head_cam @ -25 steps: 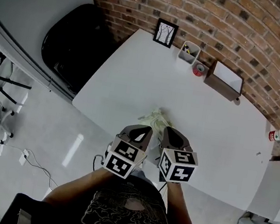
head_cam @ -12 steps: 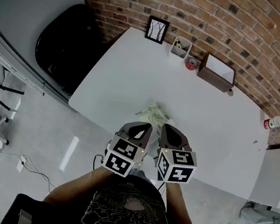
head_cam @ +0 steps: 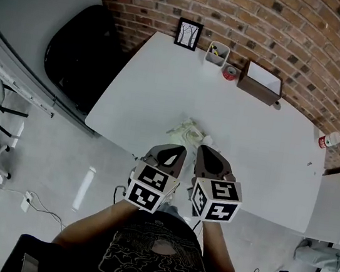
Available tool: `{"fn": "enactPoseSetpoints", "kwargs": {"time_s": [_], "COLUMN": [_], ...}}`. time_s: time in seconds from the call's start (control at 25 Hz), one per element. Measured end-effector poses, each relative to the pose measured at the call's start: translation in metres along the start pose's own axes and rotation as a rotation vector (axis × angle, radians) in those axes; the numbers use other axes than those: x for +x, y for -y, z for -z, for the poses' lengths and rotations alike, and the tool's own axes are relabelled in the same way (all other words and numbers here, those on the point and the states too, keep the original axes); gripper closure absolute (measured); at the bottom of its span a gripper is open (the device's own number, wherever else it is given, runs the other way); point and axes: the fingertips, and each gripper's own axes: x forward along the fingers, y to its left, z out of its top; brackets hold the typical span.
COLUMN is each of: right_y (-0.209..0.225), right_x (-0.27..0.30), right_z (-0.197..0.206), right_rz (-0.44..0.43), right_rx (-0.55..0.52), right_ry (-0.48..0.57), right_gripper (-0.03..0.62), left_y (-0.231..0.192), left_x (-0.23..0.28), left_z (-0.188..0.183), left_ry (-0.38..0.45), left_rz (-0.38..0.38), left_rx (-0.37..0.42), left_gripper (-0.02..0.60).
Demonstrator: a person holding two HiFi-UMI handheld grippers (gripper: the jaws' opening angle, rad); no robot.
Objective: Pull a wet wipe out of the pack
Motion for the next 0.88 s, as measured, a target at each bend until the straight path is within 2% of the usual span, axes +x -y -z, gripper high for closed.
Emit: {"fn": "enactPoseSetpoints", "kwargs": {"time_s": [0.88], "right_y": [-0.031], "right_x": [-0.052], "right_z": [0.001], "right_rz": [0.021], "right_rx": [-0.006], "right_ry": [0.064], "right_gripper": [0.577], "left_y": [0.03], "left_x": [-0.036], "left_z": [0.001], "left_ry": [0.034], "left_rz": [0.038], "left_rx": [0.044], "left_gripper": [0.569]}}
